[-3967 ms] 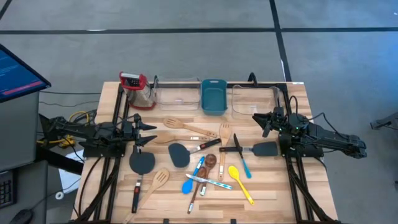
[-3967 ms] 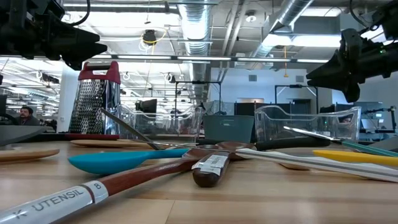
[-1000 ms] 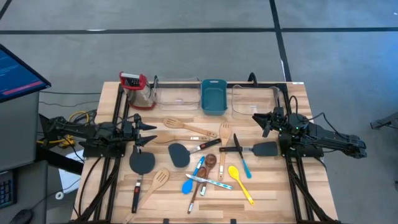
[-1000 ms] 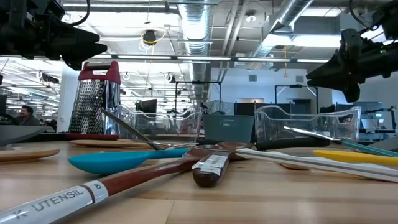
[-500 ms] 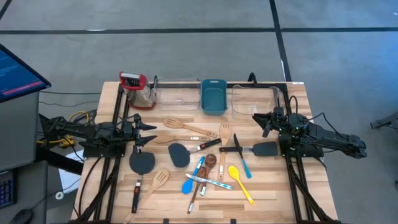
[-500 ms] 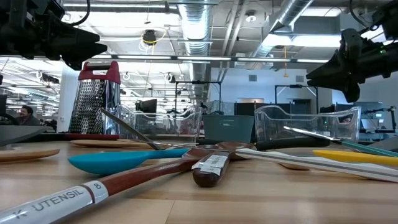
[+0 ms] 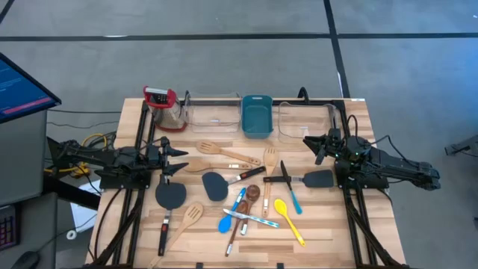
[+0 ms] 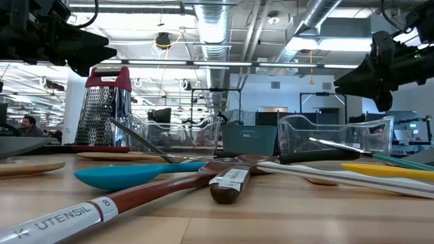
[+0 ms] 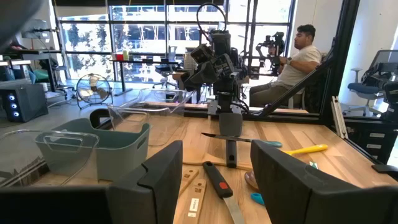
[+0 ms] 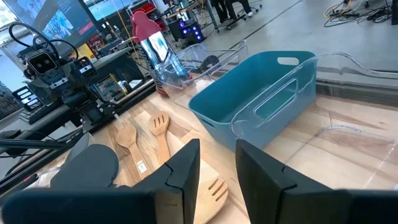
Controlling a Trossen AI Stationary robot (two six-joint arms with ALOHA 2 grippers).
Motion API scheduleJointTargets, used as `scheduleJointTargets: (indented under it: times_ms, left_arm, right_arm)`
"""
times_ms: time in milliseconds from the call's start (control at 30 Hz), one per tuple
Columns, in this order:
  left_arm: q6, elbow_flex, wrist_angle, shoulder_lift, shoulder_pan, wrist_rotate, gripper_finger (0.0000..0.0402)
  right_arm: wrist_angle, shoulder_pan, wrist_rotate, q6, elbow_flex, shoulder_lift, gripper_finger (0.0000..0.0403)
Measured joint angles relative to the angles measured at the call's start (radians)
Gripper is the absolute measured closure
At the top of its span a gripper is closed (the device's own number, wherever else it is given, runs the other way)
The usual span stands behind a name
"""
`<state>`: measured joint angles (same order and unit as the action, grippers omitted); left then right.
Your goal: Pick & Place Kitchen Items
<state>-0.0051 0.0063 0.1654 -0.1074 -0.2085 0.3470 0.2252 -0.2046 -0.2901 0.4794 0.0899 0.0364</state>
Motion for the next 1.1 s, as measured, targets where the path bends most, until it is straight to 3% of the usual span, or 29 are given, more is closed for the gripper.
scheduleJointTargets:
  times_ms: [1100]
  left_arm:
    - [0.000, 0.000, 0.001, 0.000, 0.000, 0.000, 0.0224]
  right_arm:
    - [0.000, 0.000, -0.005, -0.070, 0.000, 0.000, 0.0305]
